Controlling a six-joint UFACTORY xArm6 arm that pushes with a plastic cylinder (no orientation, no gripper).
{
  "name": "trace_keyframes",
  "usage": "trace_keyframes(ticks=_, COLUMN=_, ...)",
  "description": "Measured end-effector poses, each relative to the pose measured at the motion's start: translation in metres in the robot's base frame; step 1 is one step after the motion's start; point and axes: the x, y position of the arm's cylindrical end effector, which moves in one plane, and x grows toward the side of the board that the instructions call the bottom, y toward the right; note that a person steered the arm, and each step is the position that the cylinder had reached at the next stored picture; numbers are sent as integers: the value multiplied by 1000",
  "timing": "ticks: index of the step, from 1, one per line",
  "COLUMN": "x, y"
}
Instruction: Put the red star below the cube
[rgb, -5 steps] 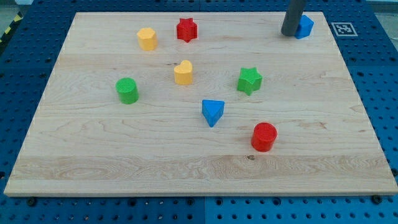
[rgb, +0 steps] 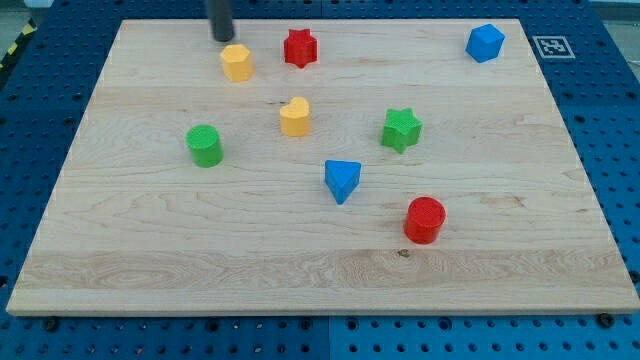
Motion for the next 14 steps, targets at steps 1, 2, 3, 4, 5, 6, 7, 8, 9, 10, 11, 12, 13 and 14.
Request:
trace_keyframes(ticks=1, x=1, y=10)
trace_keyframes(ticks=2, x=1, y=40)
trace_keyframes(ticks=3, x=10, y=77)
trace_keyframes(ticks=4, x=24, y=115)
trace_keyframes(ticks=5, x=38, y=155)
trace_keyframes(ticks=6, x=58, y=185)
trace_keyframes(ticks=7, x=79, y=209)
trace_keyframes(ticks=8, x=99, y=234)
trace_keyframes(ticks=9, x=119, y=256)
trace_keyframes(ticks=10, x=132, y=274)
trace_keyframes(ticks=11, x=131, y=276)
trace_keyframes(ticks=12, x=126, y=284)
trace_keyframes(ticks=13, x=109, y=308)
trace_keyframes(ticks=14, x=100, y=319)
